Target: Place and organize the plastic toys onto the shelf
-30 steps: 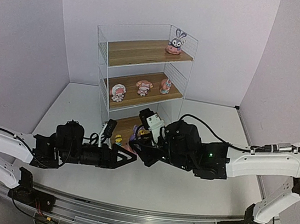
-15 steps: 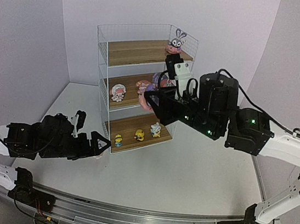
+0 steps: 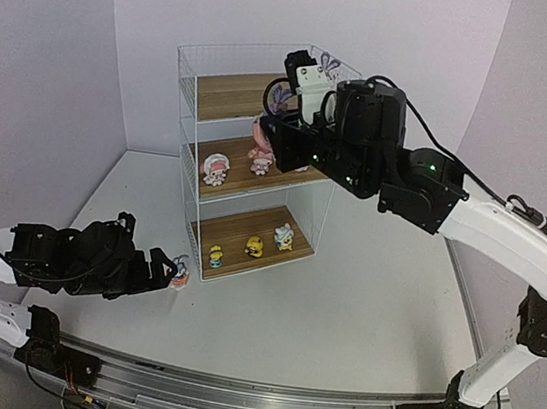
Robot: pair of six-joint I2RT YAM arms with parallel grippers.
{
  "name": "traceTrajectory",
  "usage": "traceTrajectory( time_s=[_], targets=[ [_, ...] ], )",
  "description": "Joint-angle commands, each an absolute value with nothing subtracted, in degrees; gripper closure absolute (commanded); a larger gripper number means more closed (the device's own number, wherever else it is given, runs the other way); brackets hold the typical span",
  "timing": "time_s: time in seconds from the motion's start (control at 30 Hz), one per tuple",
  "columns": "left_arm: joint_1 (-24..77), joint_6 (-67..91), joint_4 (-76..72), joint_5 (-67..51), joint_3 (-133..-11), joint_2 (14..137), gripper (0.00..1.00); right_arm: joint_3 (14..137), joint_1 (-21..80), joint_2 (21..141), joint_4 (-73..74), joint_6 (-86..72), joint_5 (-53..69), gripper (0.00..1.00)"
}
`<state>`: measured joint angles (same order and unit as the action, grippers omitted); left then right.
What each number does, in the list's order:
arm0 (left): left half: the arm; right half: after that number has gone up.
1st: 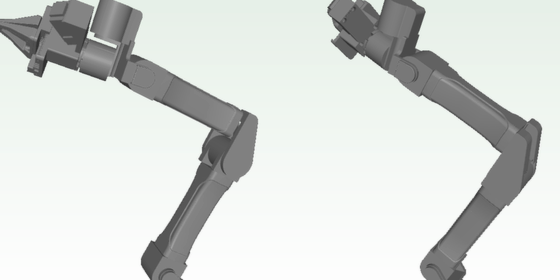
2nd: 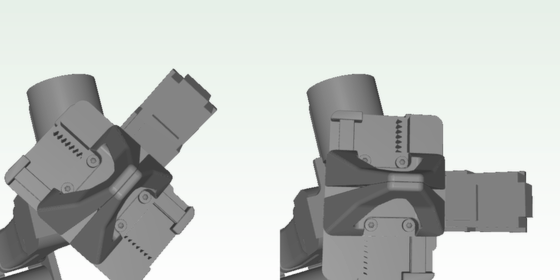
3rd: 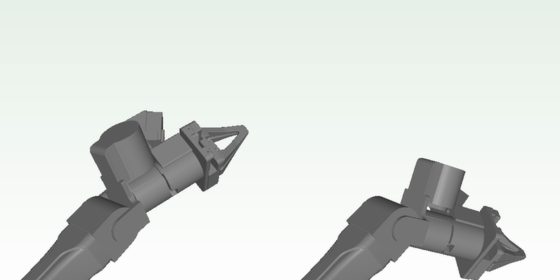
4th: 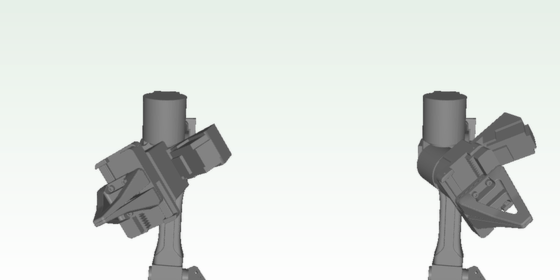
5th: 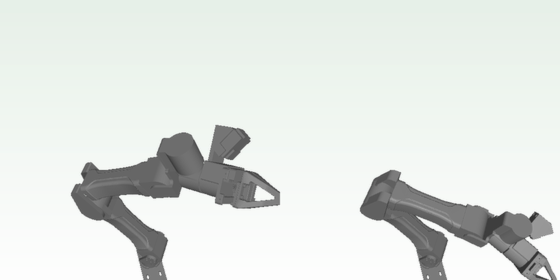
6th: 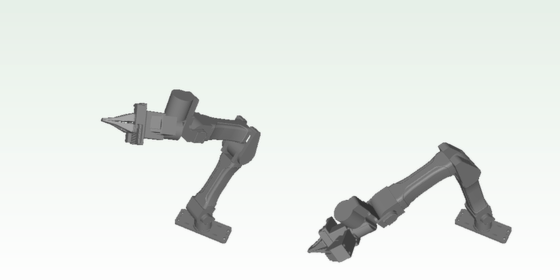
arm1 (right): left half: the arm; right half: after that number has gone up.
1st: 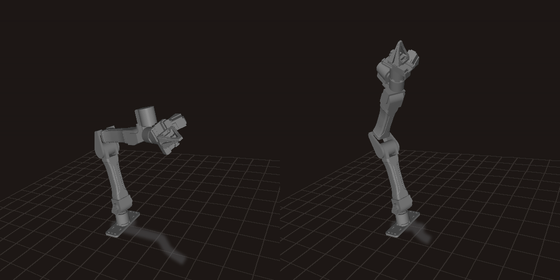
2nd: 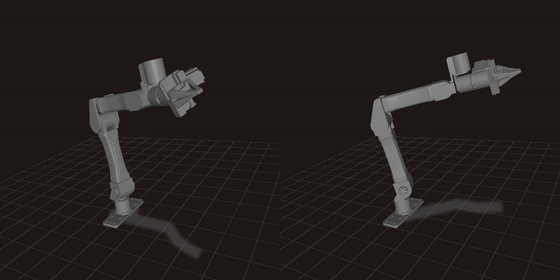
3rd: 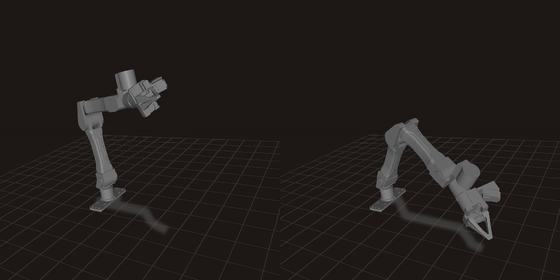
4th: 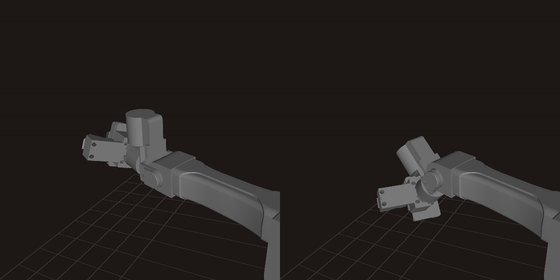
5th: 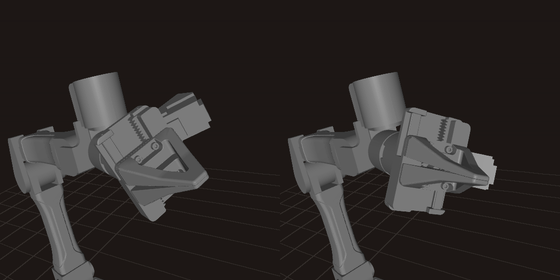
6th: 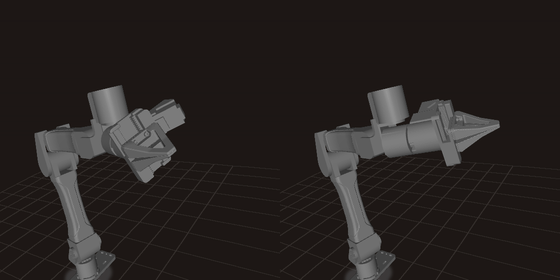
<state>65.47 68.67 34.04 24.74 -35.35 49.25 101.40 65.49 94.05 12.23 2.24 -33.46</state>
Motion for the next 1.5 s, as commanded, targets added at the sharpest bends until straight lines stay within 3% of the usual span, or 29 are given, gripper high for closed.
traceTrajectory(
  time_s=[0.0,0.67,1.47],
  targets=[
    [65.5,69.0,34.8,26.6,-35.7,47.6,0.0,107.9,63.0,96.3,10.4,4.5,-34.8,1.0],
    [65.5,67.1,31.0,26.2,-34.8,49.6,0.0,119.1,57.9,105.7,10.4,8.5,-34.5,0.93],
    [65.5,68.0,30.3,26.6,-32.9,47.4,0.0,123.1,55.9,111.2,10.5,10.8,-33.0,0.58]
  ],
)
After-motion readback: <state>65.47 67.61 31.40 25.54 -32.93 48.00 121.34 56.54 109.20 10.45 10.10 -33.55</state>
